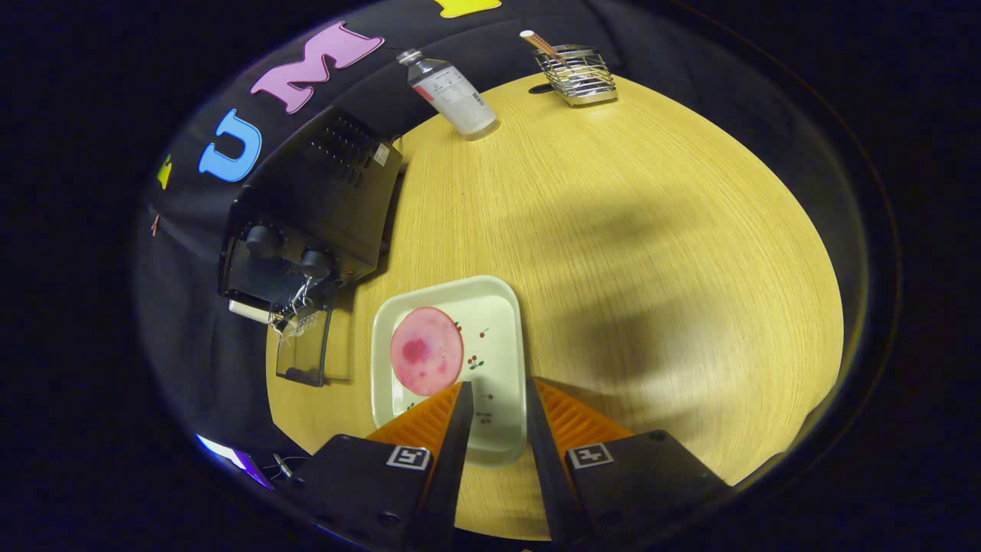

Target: Open the toaster oven, put the food inside, and close the toaster oven door.

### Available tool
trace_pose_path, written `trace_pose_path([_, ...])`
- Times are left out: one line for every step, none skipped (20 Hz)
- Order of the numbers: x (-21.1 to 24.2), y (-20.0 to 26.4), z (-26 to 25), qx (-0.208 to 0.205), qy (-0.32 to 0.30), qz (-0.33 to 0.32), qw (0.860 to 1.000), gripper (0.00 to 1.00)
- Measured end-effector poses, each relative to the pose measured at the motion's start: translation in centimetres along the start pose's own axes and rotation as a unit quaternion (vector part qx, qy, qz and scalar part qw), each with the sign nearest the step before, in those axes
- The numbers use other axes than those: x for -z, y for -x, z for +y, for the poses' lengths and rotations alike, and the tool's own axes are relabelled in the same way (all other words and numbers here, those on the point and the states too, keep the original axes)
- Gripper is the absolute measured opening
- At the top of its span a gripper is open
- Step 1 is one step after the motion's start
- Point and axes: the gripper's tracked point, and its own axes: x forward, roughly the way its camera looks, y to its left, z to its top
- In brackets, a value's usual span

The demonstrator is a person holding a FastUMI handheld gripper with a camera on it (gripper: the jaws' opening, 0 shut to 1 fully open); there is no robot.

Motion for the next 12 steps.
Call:
trace_pose_path([0.0,-0.1,-0.5,0.019,0.015,-0.004,1.000,0.43])
trace_pose_path([-0.2,-0.1,-0.8,0.037,0.028,-0.011,0.999,0.36])
trace_pose_path([-0.2,-0.1,-1.0,0.051,0.041,-0.018,0.998,0.20])
trace_pose_path([-0.1,0.0,-0.9,0.064,0.065,-0.028,0.995,0.15])
trace_pose_path([-0.1,-0.2,-0.8,0.072,0.091,-0.032,0.993,0.14])
trace_pose_path([0.0,-0.2,-0.5,0.078,0.119,-0.034,0.989,0.14])
trace_pose_path([-0.1,-0.3,-0.4,0.086,0.141,-0.035,0.986,0.15])
trace_pose_path([-0.6,-0.6,-0.3,0.091,0.153,-0.038,0.983,0.16])
trace_pose_path([-0.2,-0.4,-0.2,0.095,0.158,-0.041,0.982,0.14])
trace_pose_path([-0.1,-0.4,-0.1,0.092,0.164,-0.043,0.981,0.14])
trace_pose_path([-0.1,-0.5,0.1,0.084,0.167,-0.044,0.981,0.14])
trace_pose_path([-0.2,-0.8,0.1,0.076,0.160,-0.043,0.983,0.14])
